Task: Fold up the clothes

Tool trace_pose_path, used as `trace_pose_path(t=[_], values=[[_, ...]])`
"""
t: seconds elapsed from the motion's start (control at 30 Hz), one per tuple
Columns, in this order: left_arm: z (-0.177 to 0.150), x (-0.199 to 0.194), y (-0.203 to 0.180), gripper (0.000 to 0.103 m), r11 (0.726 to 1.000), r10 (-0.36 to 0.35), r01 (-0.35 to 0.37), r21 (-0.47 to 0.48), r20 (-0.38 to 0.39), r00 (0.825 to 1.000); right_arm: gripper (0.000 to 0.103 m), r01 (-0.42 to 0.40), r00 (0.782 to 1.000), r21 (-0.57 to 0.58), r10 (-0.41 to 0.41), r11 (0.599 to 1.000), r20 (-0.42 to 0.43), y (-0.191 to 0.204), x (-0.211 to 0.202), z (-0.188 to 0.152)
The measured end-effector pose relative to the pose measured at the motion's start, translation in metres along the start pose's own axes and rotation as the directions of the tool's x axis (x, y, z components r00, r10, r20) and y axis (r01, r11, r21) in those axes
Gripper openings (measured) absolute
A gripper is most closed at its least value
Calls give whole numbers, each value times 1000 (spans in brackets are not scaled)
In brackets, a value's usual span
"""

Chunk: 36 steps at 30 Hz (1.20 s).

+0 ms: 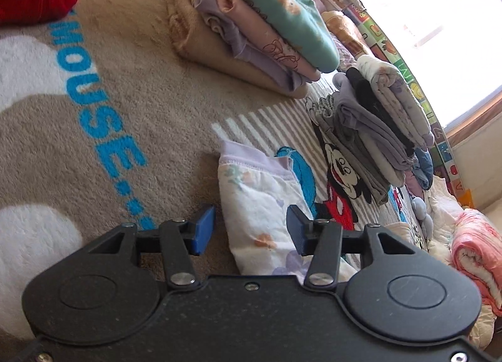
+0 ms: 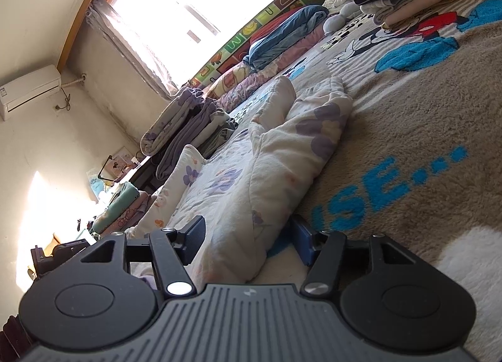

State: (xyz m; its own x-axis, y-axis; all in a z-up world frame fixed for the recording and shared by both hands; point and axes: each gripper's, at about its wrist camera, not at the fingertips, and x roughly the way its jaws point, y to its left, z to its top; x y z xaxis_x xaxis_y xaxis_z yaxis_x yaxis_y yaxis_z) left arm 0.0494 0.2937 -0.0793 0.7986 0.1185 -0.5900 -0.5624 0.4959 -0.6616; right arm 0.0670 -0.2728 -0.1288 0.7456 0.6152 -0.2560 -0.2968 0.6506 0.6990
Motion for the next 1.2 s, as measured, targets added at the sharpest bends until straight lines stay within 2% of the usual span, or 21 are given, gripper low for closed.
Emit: trace_pose_path(t=[0.1, 0.13, 0.17, 0.2, 0.23, 0.3, 0.4, 0.43, 0.63, 0.7, 0.8, 0.93, 1.03, 1.1, 1.2], values=[[4, 10, -1, 48, 1000, -24, 24, 1, 11, 1000, 61, 1, 1000, -7, -1, 1000, -2, 0, 0, 0], [5, 14, -1, 45, 999, -37, 37, 13, 16, 999, 61, 1, 1000, -10, -1, 1000, -2, 1, 0, 0], [6, 16, -2, 38, 999, -36, 35, 30, 22, 999, 61, 2, 1000, -13, -2, 1000, -3, 1, 0, -1], [6, 17, -4, 15, 998, -24, 22, 52, 22, 999, 62, 2, 1000, -16, -2, 1000, -4, 2, 0, -1], [5, 16, -5, 8, 998, -11, 9, 65, 27, 1000, 62, 3, 1000, -18, -3, 1000, -4, 2, 0, -1], [4, -1, -5, 6, 999, 38, -42, 31, 94, 995, 62, 3, 1000, -21, -3, 1000, -5, 3, 0, 0], [3, -33, -11, 6, 995, 65, -78, 56, 205, 976, 62, 2, 1000, -23, -2, 1000, -6, 3, 1, 1], [3, -38, -11, 6, 995, 65, -80, 63, 218, 974, 63, 2, 1000, -23, -2, 1000, -6, 3, 1, 1], [0, -27, 6, 6, 985, 168, -171, 9, 139, 976, 64, 2, 1000, -30, -2, 1000, -8, 2, 1, 1], [-1, -27, 7, 9, 982, 188, -191, 3, 142, 972, 64, 2, 1000, -30, -2, 1000, -10, 3, 1, 1], [-2, -30, 8, 19, 977, 214, -215, -9, 155, 965, 64, 4, 1000, -33, -5, 999, -13, 3, 1, 1], [1, -42, 5, 21, 972, 231, -234, -11, 222, 947, 64, 21, 1000, -52, -22, 998, -20, 7, 1, 1], [0, -48, -13, 22, 987, 112, -131, 93, 191, 975, 64, 66, 997, -95, -68, 993, -24, 17, -2, 1], [0, -51, -26, 22, 985, 30, -56, 161, 159, 987, 65, 119, 992, -158, -123, 980, -10, 29, -6, -2], [-16, -44, -53, 22, 948, -70, 65, 310, 4, 998, 65, 188, 982, -312, -187, 931, 34, 53, -11, -7]])
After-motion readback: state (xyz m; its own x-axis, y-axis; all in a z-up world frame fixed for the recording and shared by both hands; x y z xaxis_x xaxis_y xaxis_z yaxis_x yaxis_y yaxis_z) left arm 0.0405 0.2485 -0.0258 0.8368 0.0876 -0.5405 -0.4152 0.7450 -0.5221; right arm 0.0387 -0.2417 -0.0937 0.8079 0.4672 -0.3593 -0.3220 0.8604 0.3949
